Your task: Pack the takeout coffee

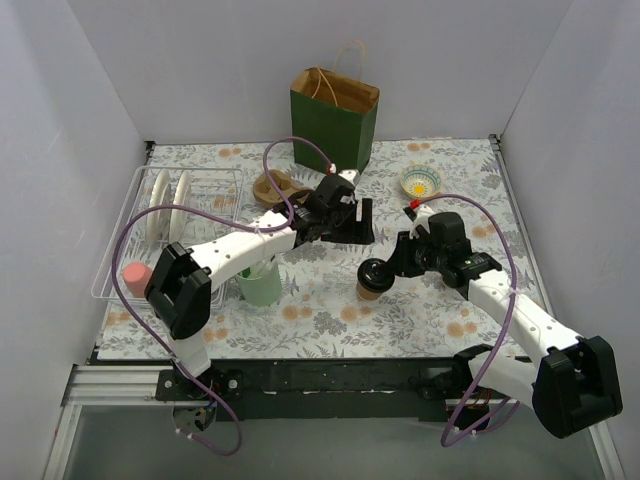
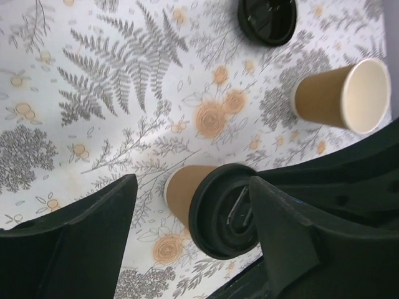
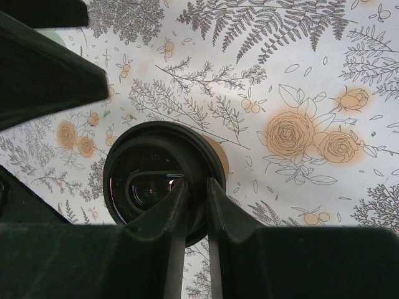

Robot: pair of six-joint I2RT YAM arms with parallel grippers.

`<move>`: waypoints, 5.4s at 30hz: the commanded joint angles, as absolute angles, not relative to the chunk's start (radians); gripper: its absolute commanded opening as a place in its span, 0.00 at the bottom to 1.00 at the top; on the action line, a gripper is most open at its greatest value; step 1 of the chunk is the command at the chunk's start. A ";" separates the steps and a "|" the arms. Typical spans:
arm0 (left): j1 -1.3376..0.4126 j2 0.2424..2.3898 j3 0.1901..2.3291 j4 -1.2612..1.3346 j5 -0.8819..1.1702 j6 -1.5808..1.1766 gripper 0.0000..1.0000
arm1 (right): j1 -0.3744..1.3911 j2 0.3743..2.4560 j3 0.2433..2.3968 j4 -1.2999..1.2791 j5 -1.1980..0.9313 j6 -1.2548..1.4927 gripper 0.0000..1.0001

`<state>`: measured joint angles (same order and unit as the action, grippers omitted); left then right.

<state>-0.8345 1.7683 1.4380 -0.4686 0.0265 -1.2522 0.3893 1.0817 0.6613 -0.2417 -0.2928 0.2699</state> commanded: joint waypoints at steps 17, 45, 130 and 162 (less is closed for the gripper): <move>-0.822 1.327 1.442 -0.641 -0.189 -1.154 0.98 | 0.396 1.175 0.922 -0.509 0.126 0.193 0.01; -0.824 1.170 1.370 -0.733 -0.354 -1.112 0.98 | 0.328 1.160 1.023 -0.580 0.230 0.235 0.44; -0.607 1.350 1.608 -0.749 -0.431 -1.161 0.91 | 0.364 1.470 1.578 -0.215 0.101 0.348 0.01; -0.604 1.250 1.620 -0.842 -0.393 -1.045 0.92 | 0.371 0.945 0.967 -0.293 -0.251 0.704 0.01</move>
